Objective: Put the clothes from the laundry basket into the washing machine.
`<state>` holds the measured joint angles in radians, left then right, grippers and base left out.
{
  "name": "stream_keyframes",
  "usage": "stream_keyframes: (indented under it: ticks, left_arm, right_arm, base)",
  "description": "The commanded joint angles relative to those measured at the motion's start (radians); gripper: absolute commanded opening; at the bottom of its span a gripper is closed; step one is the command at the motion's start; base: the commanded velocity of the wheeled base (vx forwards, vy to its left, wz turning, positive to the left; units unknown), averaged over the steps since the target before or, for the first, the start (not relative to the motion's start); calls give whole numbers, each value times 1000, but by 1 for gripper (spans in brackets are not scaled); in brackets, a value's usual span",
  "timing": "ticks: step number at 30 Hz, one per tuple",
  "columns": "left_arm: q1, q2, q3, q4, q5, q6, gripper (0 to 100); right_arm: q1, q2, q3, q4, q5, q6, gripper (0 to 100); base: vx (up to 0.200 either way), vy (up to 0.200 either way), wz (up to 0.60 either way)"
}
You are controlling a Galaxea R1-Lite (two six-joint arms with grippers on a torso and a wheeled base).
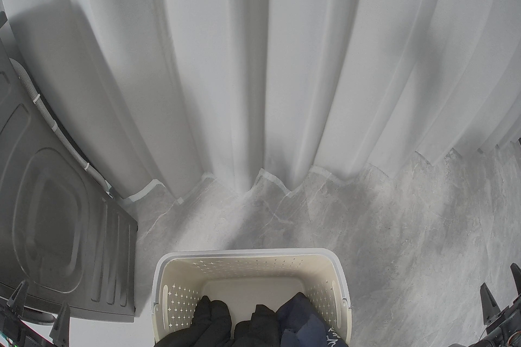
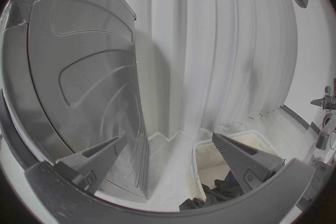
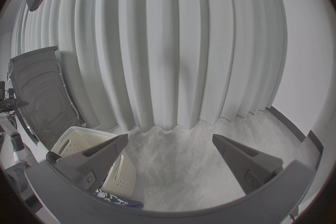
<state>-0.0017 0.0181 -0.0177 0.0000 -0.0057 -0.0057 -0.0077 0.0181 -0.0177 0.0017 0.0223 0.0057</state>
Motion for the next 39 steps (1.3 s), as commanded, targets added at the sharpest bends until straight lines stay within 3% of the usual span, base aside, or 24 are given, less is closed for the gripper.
stream_keyframes:
  ticks: [1, 9, 39]
  left_arm:
    - [0, -12, 18, 0, 0, 0, 100]
    - [0, -12, 18, 0, 0, 0, 100]
    - [0, -12, 18, 0, 0, 1, 100]
  right_arm:
    - [0, -4, 18, 0, 1, 0, 100]
    - [0, -4, 18, 0, 1, -1, 100]
    - [2, -6, 18, 0, 1, 0, 100]
  base:
    - [0, 0, 0]
    - [150, 0, 0]
    - [0, 0, 0]
